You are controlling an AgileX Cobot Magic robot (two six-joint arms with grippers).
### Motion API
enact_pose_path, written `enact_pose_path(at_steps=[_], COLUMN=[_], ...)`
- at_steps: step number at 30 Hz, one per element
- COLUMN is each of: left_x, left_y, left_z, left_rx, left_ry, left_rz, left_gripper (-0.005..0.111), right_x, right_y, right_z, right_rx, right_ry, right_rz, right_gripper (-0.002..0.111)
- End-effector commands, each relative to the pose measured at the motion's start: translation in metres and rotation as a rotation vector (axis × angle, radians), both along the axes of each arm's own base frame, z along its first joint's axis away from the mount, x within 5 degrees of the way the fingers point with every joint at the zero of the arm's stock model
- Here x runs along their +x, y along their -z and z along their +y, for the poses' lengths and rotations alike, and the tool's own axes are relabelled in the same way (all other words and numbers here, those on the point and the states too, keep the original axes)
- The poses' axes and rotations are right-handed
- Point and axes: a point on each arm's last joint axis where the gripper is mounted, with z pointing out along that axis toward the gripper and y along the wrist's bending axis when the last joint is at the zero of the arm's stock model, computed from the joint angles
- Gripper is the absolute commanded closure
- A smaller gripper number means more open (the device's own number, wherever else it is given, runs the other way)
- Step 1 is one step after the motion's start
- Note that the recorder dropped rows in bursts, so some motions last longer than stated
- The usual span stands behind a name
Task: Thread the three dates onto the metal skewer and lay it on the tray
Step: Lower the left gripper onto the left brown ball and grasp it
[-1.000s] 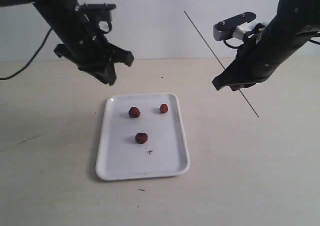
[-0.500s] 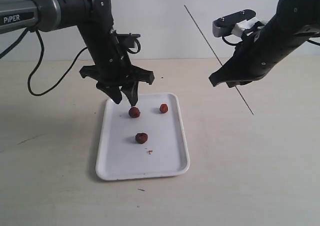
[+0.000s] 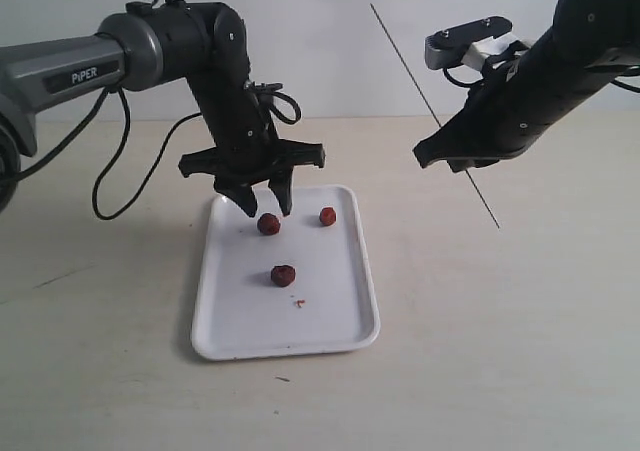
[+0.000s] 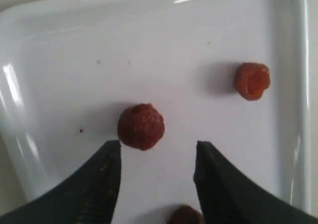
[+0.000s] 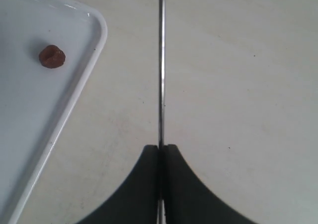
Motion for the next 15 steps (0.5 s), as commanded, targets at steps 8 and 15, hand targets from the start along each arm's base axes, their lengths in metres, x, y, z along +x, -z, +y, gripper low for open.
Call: enact_pose_path(at_steps=[8, 15], left_x=[0.015, 0.014], left_y=[0.018, 0.021], left_z=[-0.002, -0.003], left_rx=[0.059, 0.060], left_ry=[-0.133, -0.156], left_rz=[-0.012, -0.003], left_gripper=[0.060, 0.060], right_x=[0.003, 0.003], right_y=[-0.002, -0.002], right_z=[-0.002, -0.001], right_rx=[0.006, 0.010], right_ry=[0.006, 0.008], right_rz=[-0.026, -0.028], right_gripper=[0.108, 0.108])
